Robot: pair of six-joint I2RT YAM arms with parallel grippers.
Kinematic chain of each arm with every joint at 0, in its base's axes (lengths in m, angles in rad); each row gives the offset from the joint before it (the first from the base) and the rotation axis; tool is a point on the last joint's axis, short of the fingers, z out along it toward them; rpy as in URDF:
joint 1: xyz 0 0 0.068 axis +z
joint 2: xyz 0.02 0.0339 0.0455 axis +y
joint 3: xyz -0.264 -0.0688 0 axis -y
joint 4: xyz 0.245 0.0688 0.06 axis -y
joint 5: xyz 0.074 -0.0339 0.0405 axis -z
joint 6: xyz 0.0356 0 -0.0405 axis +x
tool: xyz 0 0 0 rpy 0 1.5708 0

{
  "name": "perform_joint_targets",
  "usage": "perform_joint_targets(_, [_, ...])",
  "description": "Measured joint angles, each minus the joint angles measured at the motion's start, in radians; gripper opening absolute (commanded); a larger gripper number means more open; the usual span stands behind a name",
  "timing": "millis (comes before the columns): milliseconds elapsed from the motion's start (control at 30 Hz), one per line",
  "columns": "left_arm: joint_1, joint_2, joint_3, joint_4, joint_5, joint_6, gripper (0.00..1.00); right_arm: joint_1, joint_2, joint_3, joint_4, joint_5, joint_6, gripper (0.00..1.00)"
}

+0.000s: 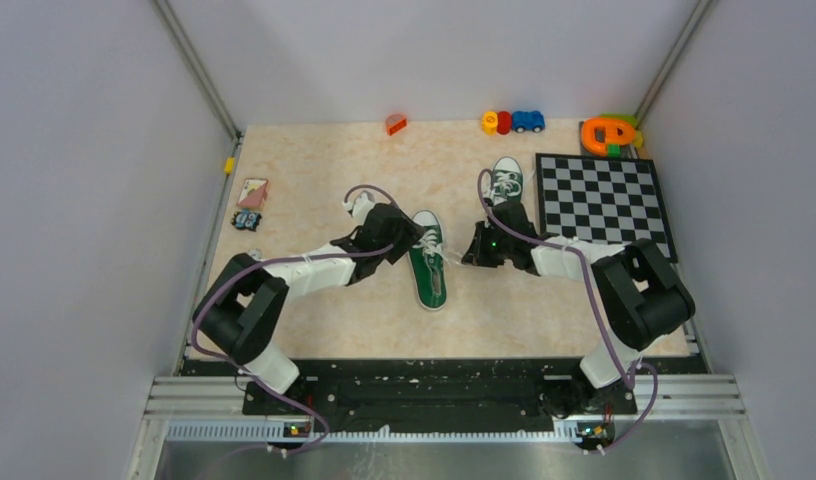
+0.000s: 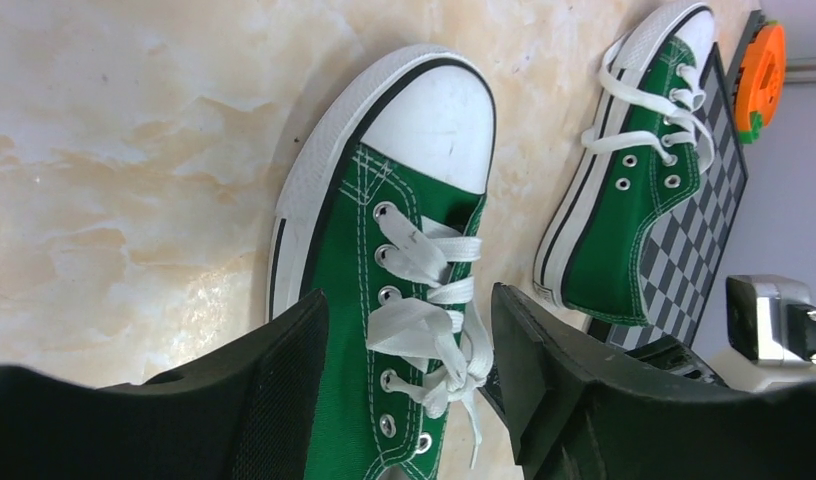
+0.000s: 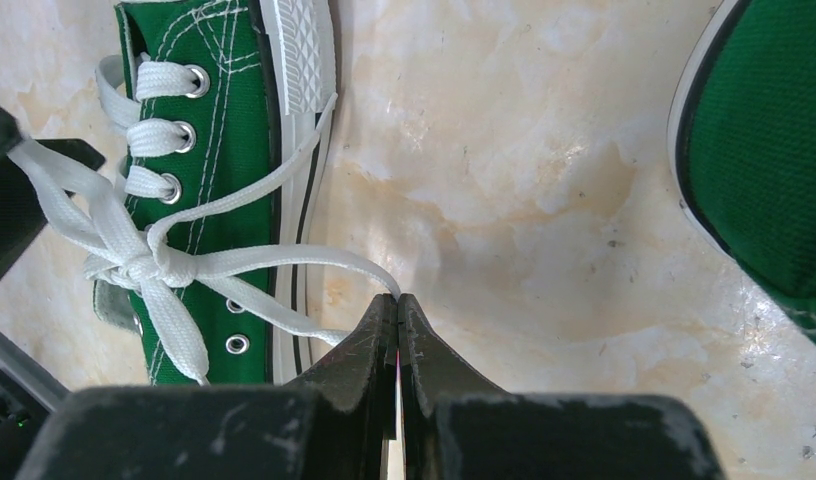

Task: Tie the shoes
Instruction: Tie the shoelace on the shoe.

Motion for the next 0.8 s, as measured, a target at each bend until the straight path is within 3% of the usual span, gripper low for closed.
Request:
perform_joint_targets(167, [-0.017,0.033,0.000,0.001,0.004,-0.029,0.58,0.000,0.000,0.000,0.000,0.000,0.000,0.00])
perform_joint_targets(300, [-0.026,0.042,-0.001,0.010,0.011,-0.054,0.33,0.000,0.000,0.000,0.000,0.000,0.000,0.00])
perform_joint_targets(400, [-0.029,0.042,-0.001,0.027,0.003,-0.057,0.01,0.000,0.000,0.000,0.000,0.000,0.001,0.00])
perform_joint_targets(800, [-0.029,0.013,-0.001,-0.033,-0.069,0.106,0.00,0.027,-0.016,0.007,-0.038,0.052,-0.019,0.00])
